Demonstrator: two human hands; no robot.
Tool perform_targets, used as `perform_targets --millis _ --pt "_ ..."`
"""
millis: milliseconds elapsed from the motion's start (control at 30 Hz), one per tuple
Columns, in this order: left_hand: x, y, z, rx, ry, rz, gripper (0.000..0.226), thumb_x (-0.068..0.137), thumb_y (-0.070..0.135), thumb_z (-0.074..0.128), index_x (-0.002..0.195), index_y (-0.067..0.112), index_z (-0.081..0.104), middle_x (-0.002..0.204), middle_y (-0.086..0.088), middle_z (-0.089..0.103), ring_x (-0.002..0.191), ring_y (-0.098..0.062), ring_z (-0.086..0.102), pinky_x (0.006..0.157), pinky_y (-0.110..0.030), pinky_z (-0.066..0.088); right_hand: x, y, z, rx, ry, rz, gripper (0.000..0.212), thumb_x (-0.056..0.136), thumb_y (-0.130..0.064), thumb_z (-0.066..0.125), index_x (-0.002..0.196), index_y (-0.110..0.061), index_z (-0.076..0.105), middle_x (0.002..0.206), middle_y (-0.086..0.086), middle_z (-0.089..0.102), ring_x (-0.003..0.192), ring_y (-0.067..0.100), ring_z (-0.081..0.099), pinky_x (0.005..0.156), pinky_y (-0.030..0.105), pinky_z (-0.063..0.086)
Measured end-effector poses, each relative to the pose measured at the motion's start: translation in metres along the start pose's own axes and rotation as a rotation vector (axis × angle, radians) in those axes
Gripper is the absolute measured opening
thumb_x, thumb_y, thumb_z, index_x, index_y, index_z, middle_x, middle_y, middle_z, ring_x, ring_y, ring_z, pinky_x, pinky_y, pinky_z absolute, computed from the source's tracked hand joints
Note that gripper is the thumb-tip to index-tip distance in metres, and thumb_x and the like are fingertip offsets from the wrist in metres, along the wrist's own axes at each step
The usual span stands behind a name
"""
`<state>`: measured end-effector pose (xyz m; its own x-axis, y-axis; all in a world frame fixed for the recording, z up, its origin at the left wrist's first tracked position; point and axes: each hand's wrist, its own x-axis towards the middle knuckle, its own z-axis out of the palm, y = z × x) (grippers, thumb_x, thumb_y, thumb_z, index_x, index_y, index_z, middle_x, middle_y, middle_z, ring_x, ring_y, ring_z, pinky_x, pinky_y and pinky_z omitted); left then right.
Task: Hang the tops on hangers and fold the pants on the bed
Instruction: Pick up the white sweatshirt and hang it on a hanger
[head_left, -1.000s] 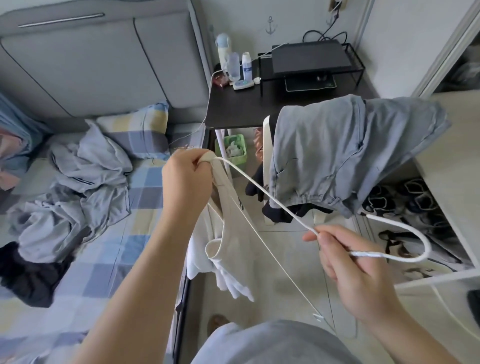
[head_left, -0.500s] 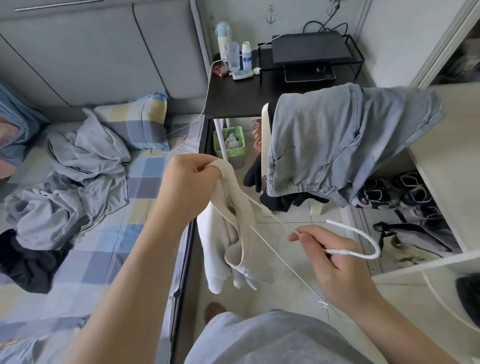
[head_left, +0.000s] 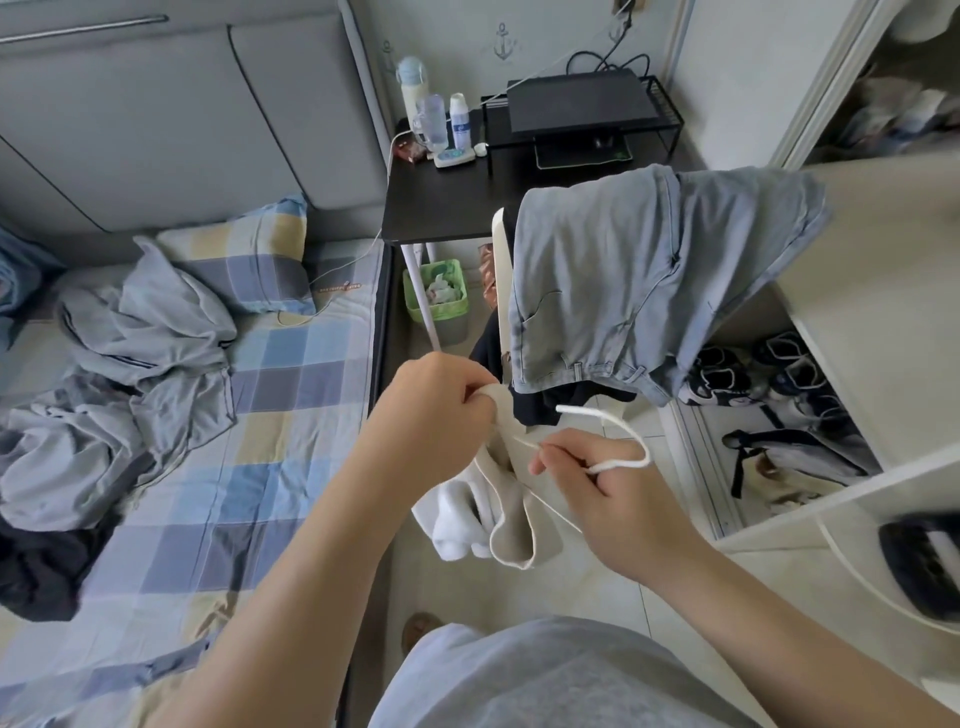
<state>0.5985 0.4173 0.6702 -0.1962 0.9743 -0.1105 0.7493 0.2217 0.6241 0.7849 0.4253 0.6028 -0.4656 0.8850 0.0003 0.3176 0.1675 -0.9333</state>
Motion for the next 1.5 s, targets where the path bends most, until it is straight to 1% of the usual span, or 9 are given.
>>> perform_targets --millis 233,400,533,667,767,933,1067,1300,1500 --pt "-0.006 0.017 -0.012 -0.058 0.005 0.193 0.027 0.085 0.013 0.053 0.076 0.023 0.076 0.058 -0.001 0.060 0.050 -0.008 0.045 0.046 -0.011 0.034 0.013 -0.004 0.015 -0.108 -0.087 0.043 0.027 0.101 -0.013 0.051 0.078 -0.010 0.064 0.063 0.009 0.060 0.058 0.025 0.050 0.058 0.037 0.040" --pt "0.002 0.004 -0.010 0.029 -0.091 0.068 0.026 0.090 0.010 0.054 0.083 0.020 0.077 0.061 -0.003 0.062 0.049 -0.009 0.042 0.045 -0.017 0.035 0.009 -0.003 0.012 0.138 0.060 -0.002 0.027 0.102 -0.012 0.050 0.081 -0.015 0.067 0.049 -0.022 0.049 0.047 0.000 0.045 0.052 0.009 0.034" --pt "-0.006 0.005 0.006 0.093 -0.127 0.164 0.021 0.093 0.014 0.056 0.083 0.019 0.073 0.072 -0.005 0.065 0.071 -0.017 0.053 0.067 -0.033 0.046 0.010 0.002 0.011 0.233 0.031 0.020 0.023 0.095 -0.020 0.052 0.079 -0.014 0.067 0.048 -0.018 0.045 0.047 0.002 0.041 0.051 0.011 0.032" --pt "-0.013 -0.007 0.005 0.129 -0.046 0.349 0.021 0.088 0.028 0.072 0.109 0.032 0.073 0.096 0.011 0.060 0.095 -0.007 0.051 0.086 -0.020 0.040 0.014 0.004 -0.004 0.324 0.031 0.006 0.025 0.092 -0.024 0.050 0.077 -0.015 0.069 0.049 -0.010 0.038 0.047 0.005 0.033 0.050 0.014 0.028" --pt "-0.008 -0.023 -0.004 0.389 0.156 0.421 0.037 0.083 0.039 0.076 0.119 0.035 0.070 0.121 0.009 0.058 0.121 -0.022 0.046 0.104 -0.043 0.032 0.017 0.004 -0.021 0.354 -0.029 -0.029 0.027 0.092 -0.031 0.052 0.079 -0.015 0.070 0.048 -0.002 0.032 0.045 0.010 0.028 0.047 0.018 0.025" --pt "0.002 -0.033 -0.017 0.459 0.197 0.627 0.032 0.096 0.028 0.046 0.099 0.015 0.075 0.081 0.003 0.070 0.066 -0.025 0.062 0.060 -0.028 0.042 0.030 -0.003 -0.046 0.314 -0.114 -0.081 0.037 0.098 -0.022 0.046 0.071 -0.001 0.059 0.048 -0.004 0.030 0.044 0.009 0.026 0.046 0.017 0.024" --pt "-0.007 -0.023 0.000 0.427 0.148 0.613 0.031 0.095 0.029 0.045 0.094 0.016 0.073 0.079 0.005 0.070 0.058 -0.024 0.062 0.041 -0.025 0.039 0.044 -0.015 -0.045 0.246 -0.072 -0.160 0.038 0.099 -0.014 0.037 0.069 0.004 0.051 0.048 -0.011 0.039 0.045 0.005 0.031 0.047 0.015 0.027" --pt "-0.005 -0.027 0.017 0.267 0.109 0.410 0.040 0.097 0.044 0.037 0.092 0.021 0.069 0.079 0.007 0.067 0.068 -0.020 0.060 0.054 -0.038 0.050 0.050 -0.008 -0.047 0.084 0.063 -0.163 0.031 0.095 -0.044 0.047 0.092 -0.017 0.063 0.073 0.004 0.064 0.072 0.022 0.064 0.069 0.036 0.049" --pt "-0.005 -0.037 0.010 0.058 0.340 0.251 0.014 0.094 0.017 0.067 0.081 0.016 0.068 0.051 0.012 0.046 0.061 -0.008 0.050 0.050 -0.020 0.035 0.032 0.026 -0.042 -0.033 0.215 -0.205 0.029 0.096 -0.025 0.058 0.122 -0.013 0.060 0.116 -0.006 0.066 0.111 0.013 0.062 0.095 0.034 0.050"
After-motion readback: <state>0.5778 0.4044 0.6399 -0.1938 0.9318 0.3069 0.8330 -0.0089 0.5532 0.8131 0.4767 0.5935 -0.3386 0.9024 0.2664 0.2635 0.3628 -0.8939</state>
